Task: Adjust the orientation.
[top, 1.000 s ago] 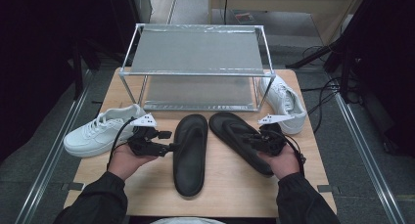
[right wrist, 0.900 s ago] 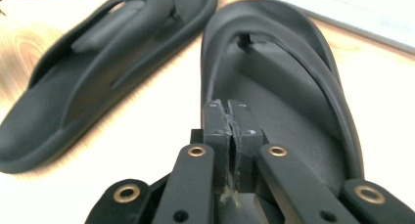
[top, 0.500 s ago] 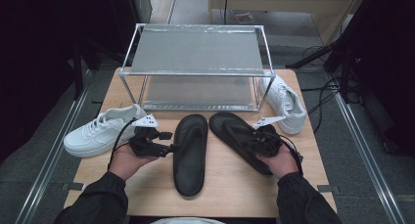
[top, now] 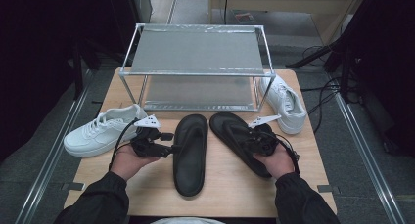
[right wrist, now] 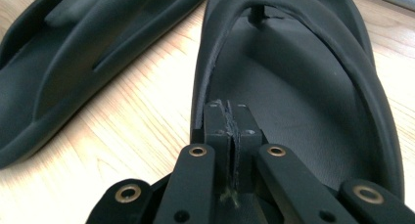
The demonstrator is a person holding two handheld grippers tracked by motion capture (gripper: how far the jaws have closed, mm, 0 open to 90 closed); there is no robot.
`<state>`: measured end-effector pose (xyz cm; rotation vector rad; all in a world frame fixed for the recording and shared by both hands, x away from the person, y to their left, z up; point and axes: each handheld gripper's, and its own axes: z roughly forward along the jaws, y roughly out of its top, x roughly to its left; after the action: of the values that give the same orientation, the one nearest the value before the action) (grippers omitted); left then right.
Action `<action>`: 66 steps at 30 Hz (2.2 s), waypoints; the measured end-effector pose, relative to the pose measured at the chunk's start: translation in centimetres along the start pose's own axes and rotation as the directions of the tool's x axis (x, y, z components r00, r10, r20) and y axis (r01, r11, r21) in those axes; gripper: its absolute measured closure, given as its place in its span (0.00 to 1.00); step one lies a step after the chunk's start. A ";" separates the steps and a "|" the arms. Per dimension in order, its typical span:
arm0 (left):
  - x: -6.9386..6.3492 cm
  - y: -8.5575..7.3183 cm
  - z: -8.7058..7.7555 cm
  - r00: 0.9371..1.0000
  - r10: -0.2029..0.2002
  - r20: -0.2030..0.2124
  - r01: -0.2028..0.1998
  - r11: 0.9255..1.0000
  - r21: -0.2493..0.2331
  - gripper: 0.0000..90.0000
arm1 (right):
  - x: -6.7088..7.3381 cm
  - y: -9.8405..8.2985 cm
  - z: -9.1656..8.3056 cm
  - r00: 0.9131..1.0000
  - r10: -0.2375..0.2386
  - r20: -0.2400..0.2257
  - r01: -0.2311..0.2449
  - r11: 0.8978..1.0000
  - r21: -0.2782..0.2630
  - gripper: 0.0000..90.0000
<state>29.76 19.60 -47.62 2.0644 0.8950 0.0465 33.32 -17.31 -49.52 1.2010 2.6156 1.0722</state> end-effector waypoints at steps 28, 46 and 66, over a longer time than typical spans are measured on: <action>0.3 -0.1 -0.4 0.997 -0.068 0.038 0.068 0.998 0.017 0.83 | 2.1 1.0 1.5 0.999 -0.005 -0.032 0.005 1.000 -0.009 0.99; 2.5 -0.9 1.3 0.990 -0.137 -0.033 0.140 0.987 0.084 0.96 | 3.5 1.6 2.4 0.999 -0.021 -0.036 0.019 0.999 -0.037 0.99; 1.2 -1.0 3.2 0.994 -0.110 0.018 0.106 0.982 0.156 0.97 | 4.2 1.7 3.1 0.998 0.005 -0.066 -0.009 0.998 -0.055 0.98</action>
<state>31.16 18.43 -50.70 2.1502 1.0199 -0.1122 32.54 -11.91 -49.95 1.1840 2.6123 1.1969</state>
